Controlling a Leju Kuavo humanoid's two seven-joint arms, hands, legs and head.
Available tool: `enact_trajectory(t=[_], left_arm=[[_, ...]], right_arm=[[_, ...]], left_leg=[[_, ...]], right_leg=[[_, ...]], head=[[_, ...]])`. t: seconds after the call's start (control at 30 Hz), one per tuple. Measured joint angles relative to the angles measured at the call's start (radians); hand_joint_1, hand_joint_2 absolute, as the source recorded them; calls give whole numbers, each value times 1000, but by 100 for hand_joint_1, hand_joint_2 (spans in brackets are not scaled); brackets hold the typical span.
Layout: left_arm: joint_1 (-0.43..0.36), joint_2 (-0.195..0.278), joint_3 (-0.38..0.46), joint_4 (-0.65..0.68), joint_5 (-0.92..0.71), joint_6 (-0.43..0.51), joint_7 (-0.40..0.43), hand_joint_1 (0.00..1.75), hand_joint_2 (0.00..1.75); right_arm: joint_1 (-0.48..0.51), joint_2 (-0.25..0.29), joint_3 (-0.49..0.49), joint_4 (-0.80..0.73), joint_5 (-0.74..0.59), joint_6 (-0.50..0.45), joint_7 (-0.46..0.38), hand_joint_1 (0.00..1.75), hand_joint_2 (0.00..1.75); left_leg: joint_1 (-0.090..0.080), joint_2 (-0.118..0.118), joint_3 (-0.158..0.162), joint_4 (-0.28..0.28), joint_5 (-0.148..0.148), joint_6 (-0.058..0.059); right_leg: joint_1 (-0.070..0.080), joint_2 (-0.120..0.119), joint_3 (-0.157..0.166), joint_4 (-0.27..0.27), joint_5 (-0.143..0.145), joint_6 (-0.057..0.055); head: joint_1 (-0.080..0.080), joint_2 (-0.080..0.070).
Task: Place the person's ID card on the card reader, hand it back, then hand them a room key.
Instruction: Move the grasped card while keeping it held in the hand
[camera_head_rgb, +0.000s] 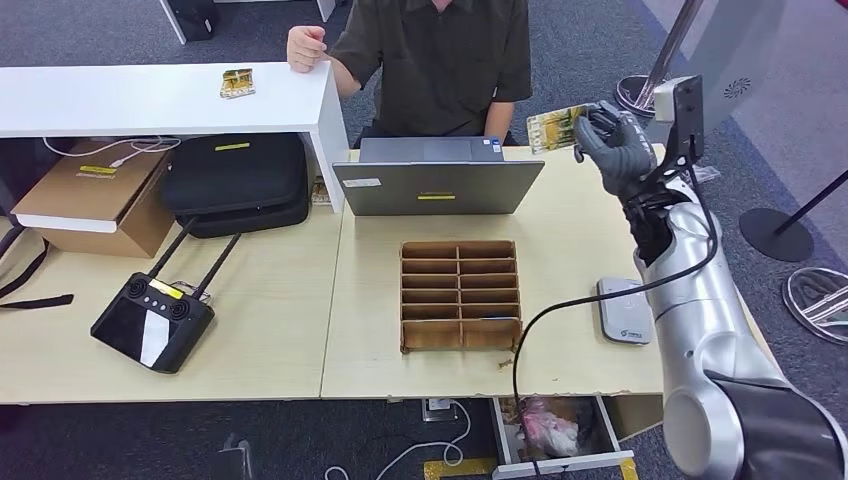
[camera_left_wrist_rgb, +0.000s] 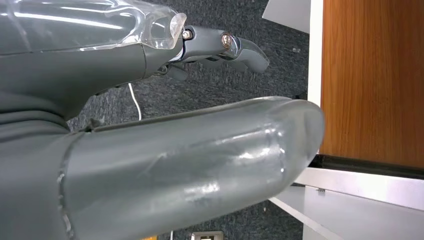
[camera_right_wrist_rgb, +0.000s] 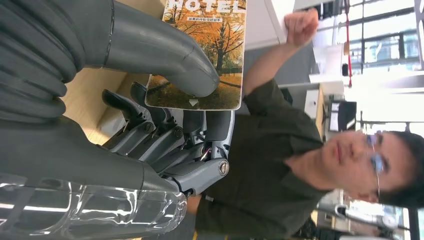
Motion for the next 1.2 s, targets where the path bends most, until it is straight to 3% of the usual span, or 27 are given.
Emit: enact_trajectory(t=[0.2,0.4,0.63,0.87,1.2], left_arm=[[10,-1,12,-10,-4,10,0,0,0],[14,-1,30,-10,-5,11,0,0,0],[14,-2,47,-10,-15,25,0,0,0],[14,-9,48,-13,-28,40,0,0,0],[13,-10,48,-14,-28,43,0,0,0]], right_arm=[[50,-93,-1,-52,-18,-32,-5,175,175],[109,-188,19,-75,112,-173,-33,175,175],[224,-285,23,-76,134,-193,-67,175,175],[368,-322,-4,-105,124,-210,-75,175,175],[518,-329,-70,-156,105,-206,-78,175,175]], left_leg=[[1,0,0,0,0,0],[1,-1,0,0,0,0],[0,-1,-1,0,-1,1],[0,-1,-1,0,-1,1],[0,-1,-1,0,-1,1]], right_leg=[[0,0,0,0,0,0],[0,-1,0,0,0,0],[0,-1,0,0,-1,1],[0,-1,0,0,-1,1],[0,-1,0,0,-2,2]], head=[[0,0],[0,0],[0,0],[0,0],[0,0]])
